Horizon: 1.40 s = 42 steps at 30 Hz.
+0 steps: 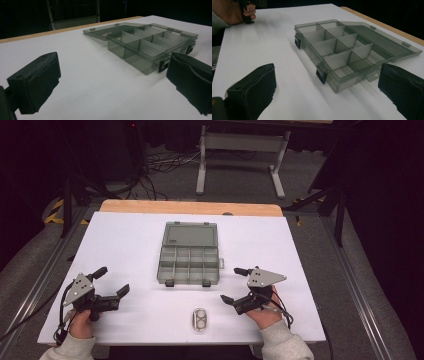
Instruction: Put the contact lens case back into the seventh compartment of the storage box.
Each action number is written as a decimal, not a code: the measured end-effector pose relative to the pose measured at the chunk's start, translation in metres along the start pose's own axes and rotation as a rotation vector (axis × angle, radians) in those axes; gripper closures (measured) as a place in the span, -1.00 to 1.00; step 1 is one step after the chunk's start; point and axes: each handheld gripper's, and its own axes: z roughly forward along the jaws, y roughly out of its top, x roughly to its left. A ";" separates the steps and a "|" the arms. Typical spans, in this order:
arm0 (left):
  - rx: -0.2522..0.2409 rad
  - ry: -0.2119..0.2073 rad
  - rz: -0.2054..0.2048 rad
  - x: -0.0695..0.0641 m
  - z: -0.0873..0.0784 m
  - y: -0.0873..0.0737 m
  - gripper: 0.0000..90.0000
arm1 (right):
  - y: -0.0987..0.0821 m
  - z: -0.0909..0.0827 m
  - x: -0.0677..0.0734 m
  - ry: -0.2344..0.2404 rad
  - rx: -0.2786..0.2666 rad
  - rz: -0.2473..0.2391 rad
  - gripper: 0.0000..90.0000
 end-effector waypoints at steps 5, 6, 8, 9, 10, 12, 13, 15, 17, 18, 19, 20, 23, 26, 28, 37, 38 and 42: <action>0.002 0.000 0.001 0.000 0.000 0.000 -1.00 | 0.012 0.009 0.002 0.029 -0.001 -0.008 -0.95; 0.002 0.000 0.000 0.000 0.000 0.000 -1.00 | 0.014 0.011 0.002 0.035 -0.002 -0.008 -0.95; 0.000 -0.001 0.000 0.000 0.000 0.000 -1.00 | 0.018 0.014 0.003 0.051 -0.007 -0.009 -0.96; 0.000 -0.001 0.000 0.000 0.000 0.000 -1.00 | 0.020 0.017 0.003 0.060 -0.006 -0.009 -0.97; 0.000 0.000 0.000 0.000 0.000 0.000 -1.00 | 0.023 0.019 0.004 0.063 -0.004 -0.011 -0.97; 0.001 0.000 0.000 0.000 0.000 0.000 -1.00 | 0.026 0.021 0.004 0.068 -0.004 -0.018 -0.97; 0.001 0.000 0.000 0.000 0.000 0.000 -1.00 | 0.028 0.023 0.005 0.071 -0.005 -0.021 -0.97; 0.002 0.000 0.000 0.000 0.000 0.000 -1.00 | 0.032 0.026 0.006 0.077 -0.001 -0.029 -0.97; 0.002 -0.001 0.001 0.000 0.000 0.000 -1.00 | 0.034 0.028 0.006 0.084 -0.001 -0.031 -0.97; 0.002 -0.001 0.001 0.000 0.000 0.000 -1.00 | 0.038 0.031 0.007 0.095 0.000 -0.038 -0.97; 0.002 -0.001 0.001 0.000 0.000 0.000 -1.00 | 0.038 0.031 0.007 0.095 0.000 -0.038 -0.97; 0.002 -0.001 0.001 0.000 0.000 0.000 -1.00 | 0.039 0.033 0.008 0.105 -0.001 -0.041 -0.97; 0.002 -0.002 0.002 0.000 0.000 0.000 -1.00 | 0.043 0.039 0.010 0.137 -0.002 -0.048 -0.98; 0.001 -0.004 0.002 0.000 0.000 0.000 -1.00 | 0.046 0.044 0.013 0.154 0.007 -0.058 -0.98; 0.001 -0.004 0.002 0.000 0.000 0.000 -1.00 | 0.048 0.048 0.015 0.165 0.011 -0.068 -0.98; 0.003 -0.004 0.003 0.000 0.000 0.000 -1.00 | 0.059 0.063 0.022 0.210 0.042 -0.103 -0.96; 0.003 -0.004 0.003 0.000 0.000 0.000 -1.00 | 0.060 0.064 0.022 0.215 0.047 -0.102 -0.96; 0.002 -0.006 0.003 -0.001 0.000 0.000 -1.00 | 0.061 0.068 0.023 0.228 0.061 -0.107 -0.96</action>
